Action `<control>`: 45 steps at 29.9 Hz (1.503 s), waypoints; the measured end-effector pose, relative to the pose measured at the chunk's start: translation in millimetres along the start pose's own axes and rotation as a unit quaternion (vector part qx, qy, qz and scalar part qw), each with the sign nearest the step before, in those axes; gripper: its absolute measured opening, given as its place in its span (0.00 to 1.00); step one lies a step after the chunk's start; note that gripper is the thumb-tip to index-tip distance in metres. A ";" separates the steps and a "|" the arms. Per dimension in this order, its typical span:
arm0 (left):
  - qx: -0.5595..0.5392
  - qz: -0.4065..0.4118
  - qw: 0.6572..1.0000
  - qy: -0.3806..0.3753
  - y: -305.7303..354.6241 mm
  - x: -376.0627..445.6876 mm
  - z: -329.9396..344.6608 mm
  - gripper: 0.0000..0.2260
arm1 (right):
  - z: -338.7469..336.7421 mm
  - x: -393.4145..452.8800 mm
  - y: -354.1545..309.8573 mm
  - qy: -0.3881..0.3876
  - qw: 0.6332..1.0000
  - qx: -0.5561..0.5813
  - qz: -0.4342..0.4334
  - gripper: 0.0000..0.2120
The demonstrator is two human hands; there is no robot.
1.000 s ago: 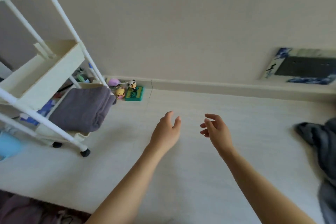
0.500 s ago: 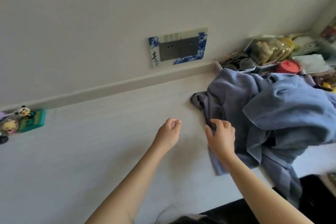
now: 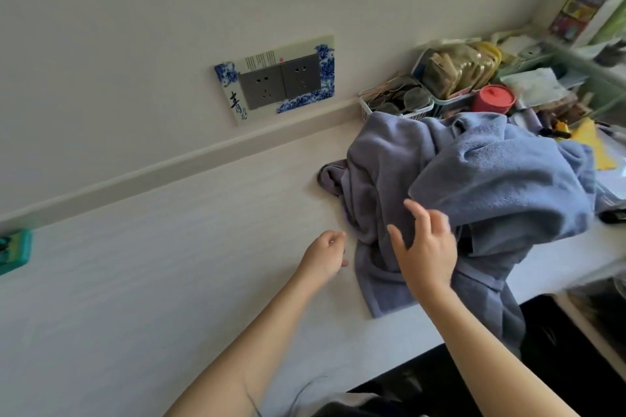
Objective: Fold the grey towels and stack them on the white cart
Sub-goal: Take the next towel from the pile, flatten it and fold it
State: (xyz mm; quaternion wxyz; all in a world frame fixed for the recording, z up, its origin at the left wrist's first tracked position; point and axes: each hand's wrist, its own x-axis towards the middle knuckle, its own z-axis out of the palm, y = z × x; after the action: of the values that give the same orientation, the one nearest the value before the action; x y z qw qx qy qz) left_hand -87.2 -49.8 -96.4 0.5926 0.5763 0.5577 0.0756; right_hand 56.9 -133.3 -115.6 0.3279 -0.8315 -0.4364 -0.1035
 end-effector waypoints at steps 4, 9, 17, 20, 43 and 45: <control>-0.021 0.012 1.000 0.003 2.7 -3.3 2.7 0.09 | -4.6 23.0 18.2 -0.002 0.993 -0.093 0.079 0.36; -0.034 0.024 0.999 0.000 9.0 -8.2 3.5 0.10 | -6.8 45.9 41.8 -0.020 0.996 0.021 0.080 0.24; -0.117 0.033 0.991 -0.050 16.4 -29.8 -3.1 0.13 | -40.1 51.9 13.1 -0.106 0.988 0.092 -0.060 0.09; -0.184 0.061 0.976 -0.097 19.5 -37.2 -8.5 0.16 | -47.0 42.9 -13.5 -0.122 0.982 0.113 -0.095 0.11; -0.355 0.157 0.912 -0.131 -67.5 -126.5 -223.4 0.14 | -29.2 -57.5 -276.8 -0.272 0.866 0.413 -0.072 0.15; -0.370 0.203 0.899 -0.114 -84.0 -139.5 -249.8 0.24 | -23.8 -67.1 -316.3 -0.285 0.850 0.435 -0.077 0.17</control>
State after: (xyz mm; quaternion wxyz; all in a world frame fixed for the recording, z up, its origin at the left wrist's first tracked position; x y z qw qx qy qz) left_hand -371.7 -29.7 -9.3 0.7941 0.4209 0.2891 0.3295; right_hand -231.4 -64.7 15.7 0.5084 -0.5601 -0.5740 0.3136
